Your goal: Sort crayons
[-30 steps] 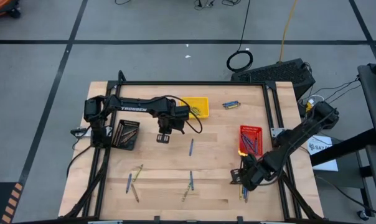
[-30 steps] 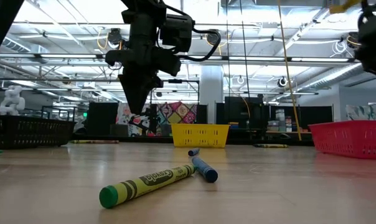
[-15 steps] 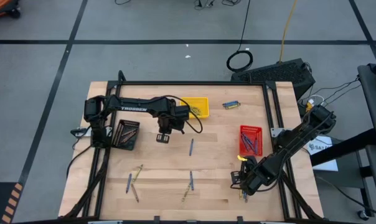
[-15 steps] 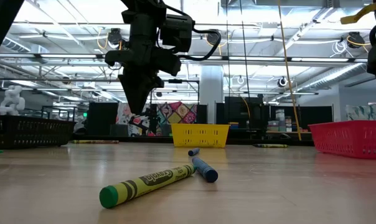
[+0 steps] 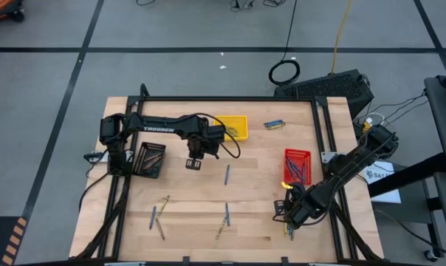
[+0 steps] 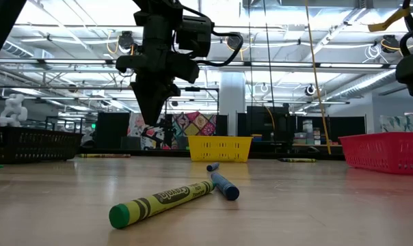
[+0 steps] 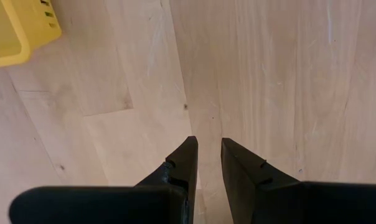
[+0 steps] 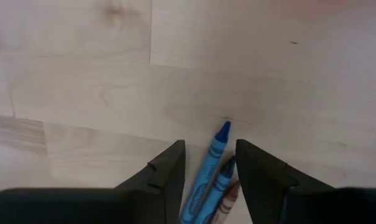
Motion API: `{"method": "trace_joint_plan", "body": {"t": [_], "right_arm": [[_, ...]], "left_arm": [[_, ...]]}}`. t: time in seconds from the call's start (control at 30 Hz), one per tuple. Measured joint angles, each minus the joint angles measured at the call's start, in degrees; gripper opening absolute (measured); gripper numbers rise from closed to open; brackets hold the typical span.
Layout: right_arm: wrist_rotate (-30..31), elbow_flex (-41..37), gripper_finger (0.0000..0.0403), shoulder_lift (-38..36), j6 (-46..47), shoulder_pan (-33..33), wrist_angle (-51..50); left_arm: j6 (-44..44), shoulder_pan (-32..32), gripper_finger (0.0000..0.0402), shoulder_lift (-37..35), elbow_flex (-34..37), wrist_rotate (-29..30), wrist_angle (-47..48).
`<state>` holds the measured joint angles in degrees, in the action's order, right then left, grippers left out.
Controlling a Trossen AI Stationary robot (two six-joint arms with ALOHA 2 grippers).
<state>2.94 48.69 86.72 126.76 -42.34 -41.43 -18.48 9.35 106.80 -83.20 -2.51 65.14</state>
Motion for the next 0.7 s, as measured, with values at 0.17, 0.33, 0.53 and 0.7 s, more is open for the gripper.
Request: {"method": "trace_joint_plan", "body": {"t": [0.17, 0.33, 0.53, 0.7], "right_arm": [[0.07, 0.0, 0.0129, 0.9, -0.52, 0.0, -1.07], [0.17, -0.04, 0.0129, 2.02, -1.44, 0.0, -1.06], [0.08, -0.04, 0.0129, 3.21, -1.88, 0.0, -0.87], [-0.11, 0.09, 0.0126, 4.43, -1.9, 0.0, 0.69]], "left_arm": [[0.01, 0.02, 0.0066, 0.0, 0.0, -0.02, 0.01], [0.07, 0.02, 0.0066, 0.0, 0.0, -0.02, 0.04], [0.09, 0.02, 0.0066, 0.02, 0.0, -0.02, 0.08], [0.11, 0.0, 0.0066, 0.02, 0.02, -0.02, 0.11]]}}
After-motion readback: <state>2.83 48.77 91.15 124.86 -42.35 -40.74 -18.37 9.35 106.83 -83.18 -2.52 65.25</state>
